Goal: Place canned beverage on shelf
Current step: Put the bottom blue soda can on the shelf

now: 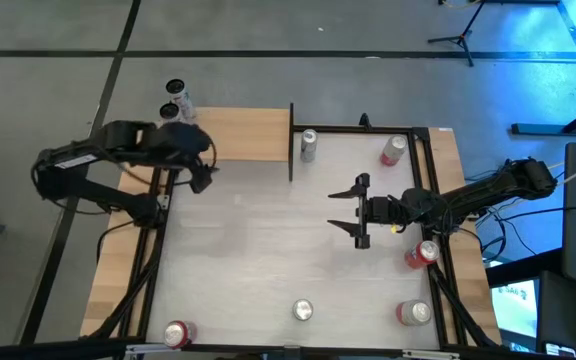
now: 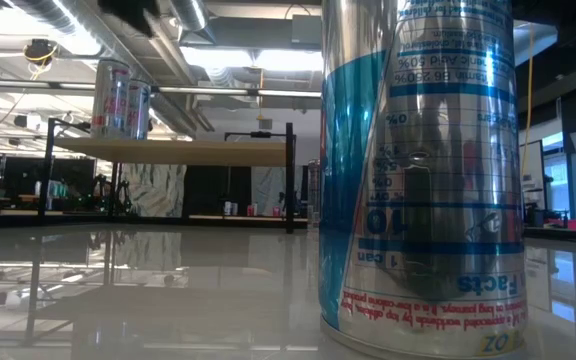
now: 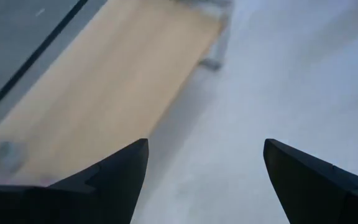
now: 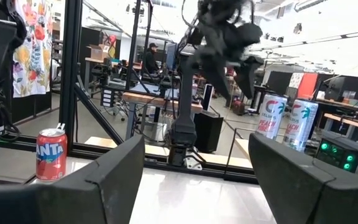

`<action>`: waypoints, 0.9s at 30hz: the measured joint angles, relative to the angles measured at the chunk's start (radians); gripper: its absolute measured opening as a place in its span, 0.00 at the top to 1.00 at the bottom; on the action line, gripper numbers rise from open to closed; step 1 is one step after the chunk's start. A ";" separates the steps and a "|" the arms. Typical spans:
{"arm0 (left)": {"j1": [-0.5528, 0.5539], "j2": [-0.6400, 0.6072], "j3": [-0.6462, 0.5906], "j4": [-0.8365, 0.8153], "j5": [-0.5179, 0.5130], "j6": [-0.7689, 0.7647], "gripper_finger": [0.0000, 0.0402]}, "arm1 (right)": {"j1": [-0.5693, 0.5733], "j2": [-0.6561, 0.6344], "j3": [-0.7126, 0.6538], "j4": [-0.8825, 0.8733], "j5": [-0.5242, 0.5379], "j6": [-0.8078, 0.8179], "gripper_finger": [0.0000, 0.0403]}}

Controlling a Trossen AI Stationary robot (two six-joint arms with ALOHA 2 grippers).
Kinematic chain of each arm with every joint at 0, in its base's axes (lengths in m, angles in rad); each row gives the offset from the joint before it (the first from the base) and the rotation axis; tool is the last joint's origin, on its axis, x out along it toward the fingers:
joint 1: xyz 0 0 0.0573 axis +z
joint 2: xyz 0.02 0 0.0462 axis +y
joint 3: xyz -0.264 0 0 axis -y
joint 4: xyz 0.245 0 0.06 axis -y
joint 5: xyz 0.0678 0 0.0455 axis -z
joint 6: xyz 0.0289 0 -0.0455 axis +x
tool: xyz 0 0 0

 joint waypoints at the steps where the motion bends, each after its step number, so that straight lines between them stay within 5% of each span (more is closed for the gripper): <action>1: -0.029 -0.002 0.000 0.022 0.004 -0.012 0.23 | 0.000 0.003 0.000 0.001 0.000 0.001 0.29; 8: -0.218 0.034 -0.030 0.129 -0.081 -0.051 0.23 | 0.000 0.021 0.000 0.026 0.001 0.005 0.29; 20: -0.457 0.073 -0.388 0.741 -0.076 -0.060 0.23 | 0.003 0.023 0.000 -0.040 0.000 0.181 0.29; 27: -0.562 0.201 -0.517 1.045 -0.076 -0.077 0.23 | 0.117 0.119 0.032 -0.055 0.043 0.228 0.29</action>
